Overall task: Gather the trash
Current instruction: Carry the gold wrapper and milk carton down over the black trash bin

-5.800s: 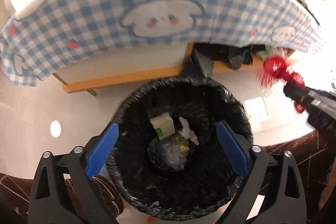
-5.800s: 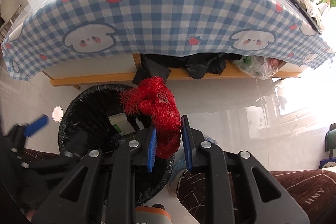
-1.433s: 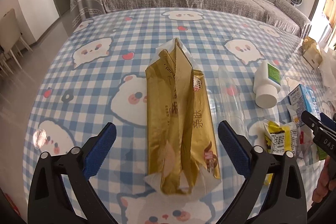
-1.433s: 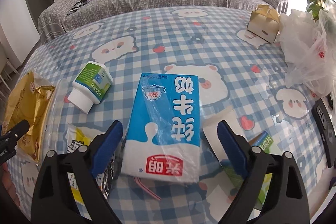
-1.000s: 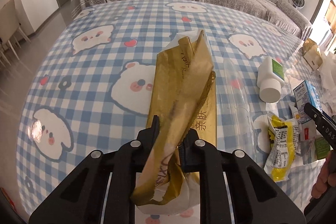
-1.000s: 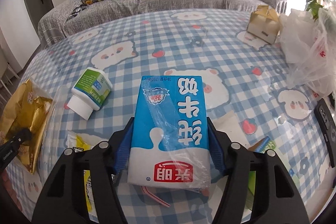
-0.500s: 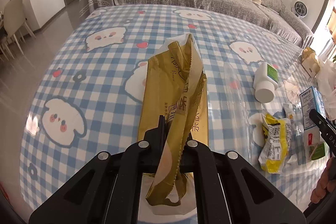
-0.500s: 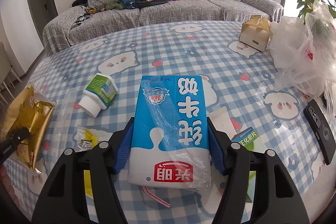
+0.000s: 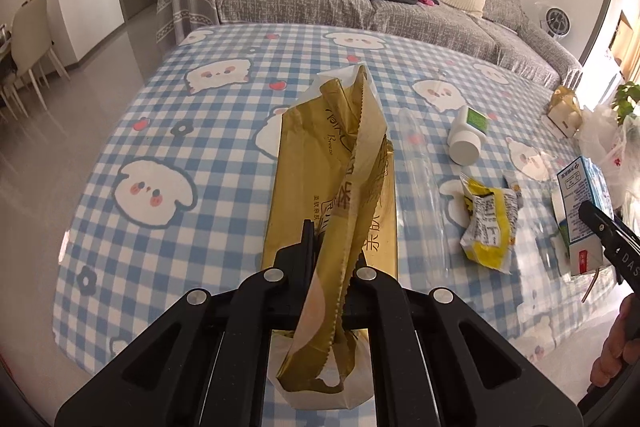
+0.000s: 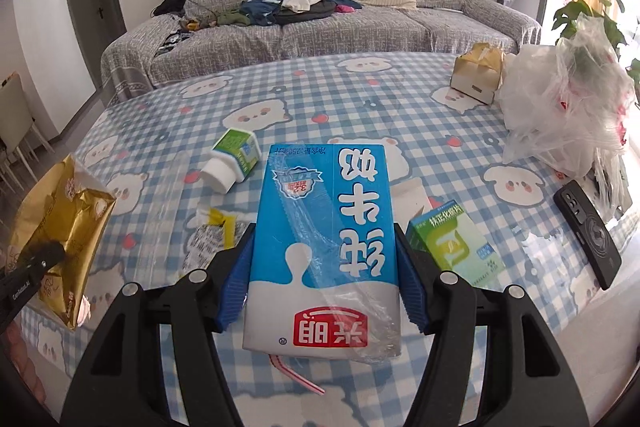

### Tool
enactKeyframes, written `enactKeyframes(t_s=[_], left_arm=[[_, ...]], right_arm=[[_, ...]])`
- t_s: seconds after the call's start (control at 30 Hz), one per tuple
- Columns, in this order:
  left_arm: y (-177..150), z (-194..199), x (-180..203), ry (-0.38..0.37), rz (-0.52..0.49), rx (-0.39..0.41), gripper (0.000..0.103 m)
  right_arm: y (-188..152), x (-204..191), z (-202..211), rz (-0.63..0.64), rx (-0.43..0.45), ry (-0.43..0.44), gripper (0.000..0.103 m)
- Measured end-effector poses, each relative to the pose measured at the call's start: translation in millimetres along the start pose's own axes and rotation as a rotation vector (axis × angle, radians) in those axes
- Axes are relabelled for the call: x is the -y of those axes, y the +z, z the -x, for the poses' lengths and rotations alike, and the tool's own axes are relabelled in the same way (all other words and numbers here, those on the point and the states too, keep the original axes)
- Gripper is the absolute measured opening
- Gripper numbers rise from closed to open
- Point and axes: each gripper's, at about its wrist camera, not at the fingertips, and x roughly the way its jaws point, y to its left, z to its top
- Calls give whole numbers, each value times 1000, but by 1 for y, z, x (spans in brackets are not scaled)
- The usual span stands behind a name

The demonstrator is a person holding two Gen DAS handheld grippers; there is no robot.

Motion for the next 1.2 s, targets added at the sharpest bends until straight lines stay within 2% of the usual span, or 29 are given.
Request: enactKeyframes(t_s=[0.17, 0.4, 0.8, 1.2], left_arm=[[-18, 17, -3, -27, 16, 6, 5], [-48, 35, -10, -35, 43, -6, 5], [-95, 62, -2, -47, 3, -21, 5], [-153, 89, -8, -81, 15, -44, 5]], right_arm=[[-18, -7, 26, 25, 39, 18, 61], [-50, -12, 23, 54, -21, 48, 61], [-77, -18, 55, 38, -17, 100, 61], [-113, -27, 83, 45, -30, 131, 61]])
